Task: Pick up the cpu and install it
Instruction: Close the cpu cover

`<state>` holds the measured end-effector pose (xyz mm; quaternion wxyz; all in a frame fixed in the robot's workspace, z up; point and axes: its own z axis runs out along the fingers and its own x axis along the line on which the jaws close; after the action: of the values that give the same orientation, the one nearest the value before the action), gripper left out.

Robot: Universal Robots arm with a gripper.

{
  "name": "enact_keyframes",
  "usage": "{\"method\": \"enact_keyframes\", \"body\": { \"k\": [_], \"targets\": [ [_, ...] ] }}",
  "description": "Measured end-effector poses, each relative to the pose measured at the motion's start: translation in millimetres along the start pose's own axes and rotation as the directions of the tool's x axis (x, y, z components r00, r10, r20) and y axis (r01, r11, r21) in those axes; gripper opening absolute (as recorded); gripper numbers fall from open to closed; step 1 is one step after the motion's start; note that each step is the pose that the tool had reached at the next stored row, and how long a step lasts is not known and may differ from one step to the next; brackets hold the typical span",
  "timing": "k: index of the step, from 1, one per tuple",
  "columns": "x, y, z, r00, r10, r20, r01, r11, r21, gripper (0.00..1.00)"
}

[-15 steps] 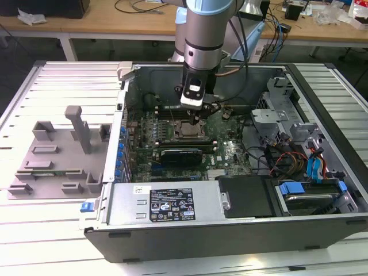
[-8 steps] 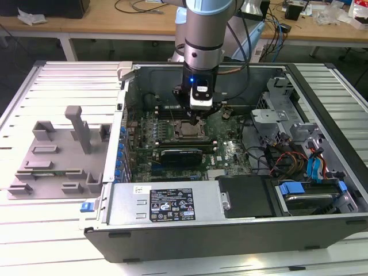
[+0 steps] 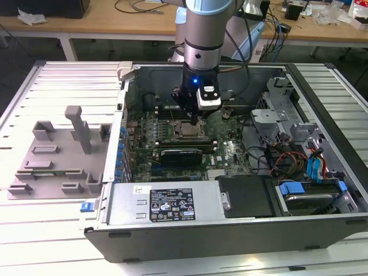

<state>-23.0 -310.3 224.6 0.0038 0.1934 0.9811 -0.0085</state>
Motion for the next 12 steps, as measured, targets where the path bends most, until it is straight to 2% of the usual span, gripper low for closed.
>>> {"method": "enact_keyframes", "body": {
  "k": [2, 4, 5, 8, 12],
  "targets": [
    [0.0, 0.0, 0.0, 0.9993, -0.038, 0.0006, 0.038, 0.9993, -0.0003, 0.11],
    [0.0, 0.0, 0.1, 0.9943, -0.106, 0.0017, 0.106, 0.9943, -0.0009, 0.11],
    [0.0, 0.0, 0.2, 0.988, -0.154, 0.0025, 0.154, 0.9881, -0.0013, 0.11],
    [0.0, 0.0, 0.2, 0.9734, -0.229, 0.0039, 0.229, 0.9734, -0.0017, 0.11],
    [0.0, 0.0, 0.2, 0.9609, -0.277, 0.0047, 0.277, 0.961, -0.0015, 0.11]
  ]
}}
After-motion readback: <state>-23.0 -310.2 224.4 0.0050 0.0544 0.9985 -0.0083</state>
